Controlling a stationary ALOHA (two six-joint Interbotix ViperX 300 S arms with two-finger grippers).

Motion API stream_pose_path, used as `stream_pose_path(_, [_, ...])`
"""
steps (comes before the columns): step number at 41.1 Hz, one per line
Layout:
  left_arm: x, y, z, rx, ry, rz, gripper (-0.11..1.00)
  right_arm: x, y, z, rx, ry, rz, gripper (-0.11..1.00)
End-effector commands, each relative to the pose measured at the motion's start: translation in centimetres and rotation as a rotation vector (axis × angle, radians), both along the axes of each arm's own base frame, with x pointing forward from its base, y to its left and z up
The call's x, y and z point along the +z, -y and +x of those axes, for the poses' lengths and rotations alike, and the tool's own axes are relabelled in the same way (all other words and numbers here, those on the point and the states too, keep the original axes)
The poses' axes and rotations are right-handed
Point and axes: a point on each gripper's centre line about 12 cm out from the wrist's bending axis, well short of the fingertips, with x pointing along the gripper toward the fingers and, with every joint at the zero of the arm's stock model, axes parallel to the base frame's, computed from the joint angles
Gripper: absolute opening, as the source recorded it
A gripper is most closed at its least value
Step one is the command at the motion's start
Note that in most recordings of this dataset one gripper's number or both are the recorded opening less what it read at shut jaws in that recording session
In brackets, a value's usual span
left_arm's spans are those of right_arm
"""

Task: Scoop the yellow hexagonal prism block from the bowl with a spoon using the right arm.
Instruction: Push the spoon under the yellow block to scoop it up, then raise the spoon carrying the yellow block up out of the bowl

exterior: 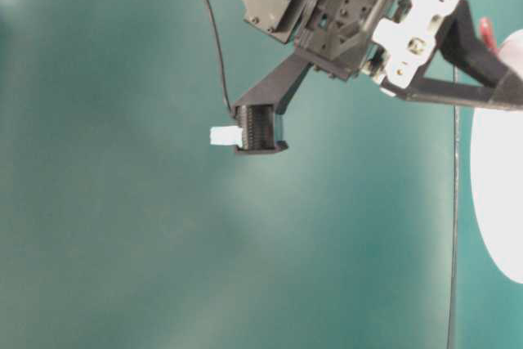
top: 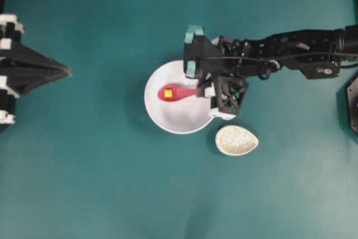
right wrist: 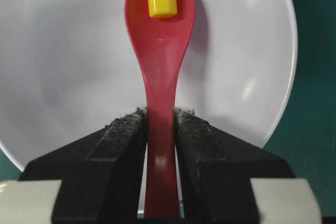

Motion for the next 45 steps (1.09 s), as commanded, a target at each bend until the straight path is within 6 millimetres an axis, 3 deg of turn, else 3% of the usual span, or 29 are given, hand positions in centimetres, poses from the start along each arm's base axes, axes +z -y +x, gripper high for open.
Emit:
stream_pose_path(1, [0.9,0.0,0.2,-0.001,0.023,0.005,0.06,1.8,-0.1,0.1,-0.009,0.068,-0.007,0.25])
stream_pose_path(24, [0.8,0.0,0.2,-0.001,0.018,0.005,0.06,4.3,-0.5,-2.3,-0.057,0.244,-0.045,0.25])
stream_pose_path(45, [0.9,0.0,0.2,-0.001,0.020,0.005,0.06,6.9,-1.4,-3.1,-0.045,0.353,-0.061,0.25])
